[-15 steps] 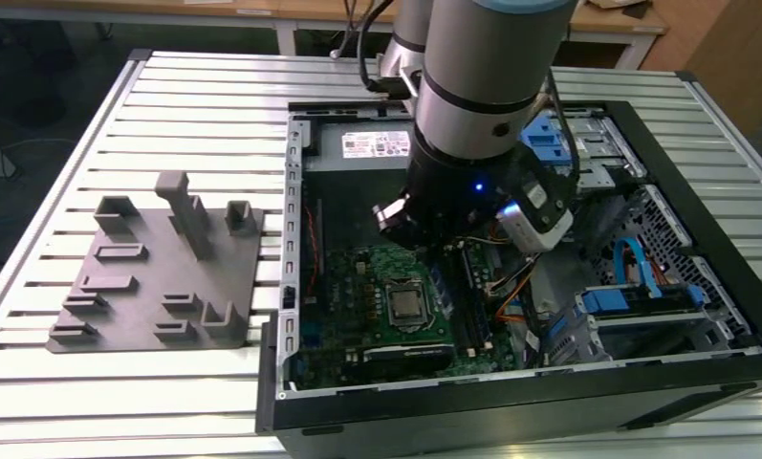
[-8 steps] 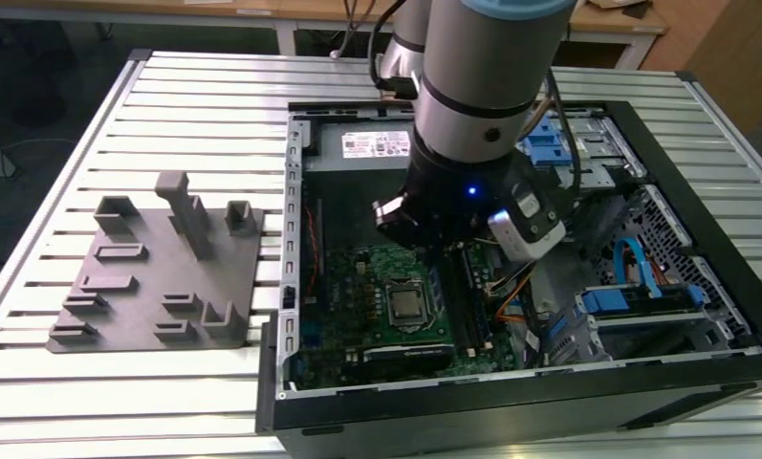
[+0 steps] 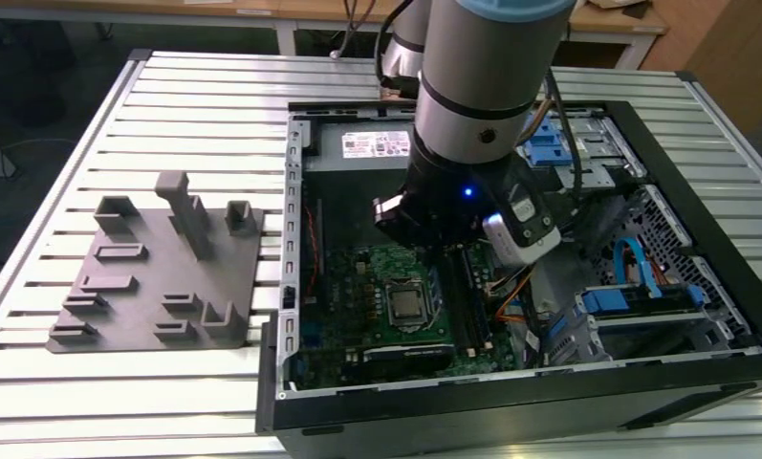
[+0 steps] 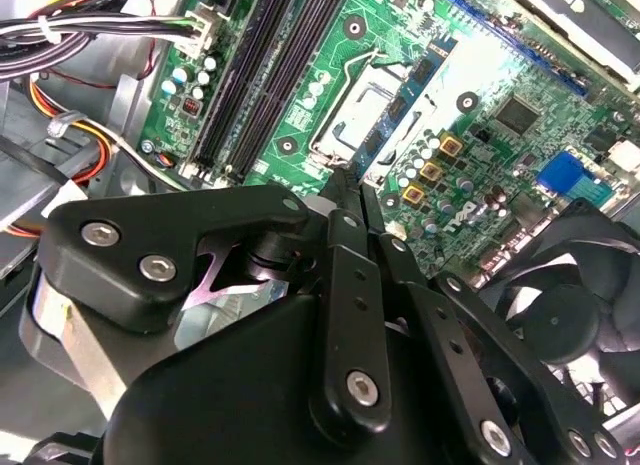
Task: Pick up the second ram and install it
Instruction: 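Insert the second ram into the second slot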
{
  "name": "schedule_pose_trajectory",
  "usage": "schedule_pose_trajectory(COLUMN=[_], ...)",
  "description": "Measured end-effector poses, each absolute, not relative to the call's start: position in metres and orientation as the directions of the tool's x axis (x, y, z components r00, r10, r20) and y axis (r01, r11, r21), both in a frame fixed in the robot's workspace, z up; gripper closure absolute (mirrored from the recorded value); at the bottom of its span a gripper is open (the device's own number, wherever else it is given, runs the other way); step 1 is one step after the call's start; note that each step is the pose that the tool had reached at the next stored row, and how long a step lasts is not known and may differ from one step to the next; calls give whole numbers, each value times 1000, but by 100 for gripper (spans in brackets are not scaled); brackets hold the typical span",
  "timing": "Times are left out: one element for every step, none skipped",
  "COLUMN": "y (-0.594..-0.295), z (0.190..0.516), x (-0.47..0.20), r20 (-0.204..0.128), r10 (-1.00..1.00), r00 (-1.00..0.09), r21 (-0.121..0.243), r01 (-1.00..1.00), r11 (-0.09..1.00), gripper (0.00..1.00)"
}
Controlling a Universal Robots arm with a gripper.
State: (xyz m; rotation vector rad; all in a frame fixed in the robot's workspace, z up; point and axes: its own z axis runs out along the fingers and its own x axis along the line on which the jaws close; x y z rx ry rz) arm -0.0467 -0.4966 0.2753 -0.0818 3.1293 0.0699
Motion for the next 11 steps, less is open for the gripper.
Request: schedule_pose_trajectory(y=[-497,-497,-497,-497,-497,-497,-497,-497,-497,-497,-497], z=[275,275,274,274,273,272,270,269,267,265,263], x=[-46,-46,-44,-41,-38,-35,-33,-31,-30,-29,-28], r20=[-12,-12,-12,-11,-10,-10,-9,-9,-9,-9,-9], r10=[-52,-52,-52,-52,-52,-52,-52,-52,-52,-52,-52], r00=[-999,-999,-999,-999,-999,-999,-999,-999,-999,-999,-999], r21=[44,45,44,44,44,45,45,44,44,45,44], r01=[-52,-52,-52,-52,-52,-52,-52,-52,-52,-52,-52], r11=[998,998,998,998,998,998,998,998,998,998,998], gripper=[87,87,87,87,87,87,87,87,87,87,87])
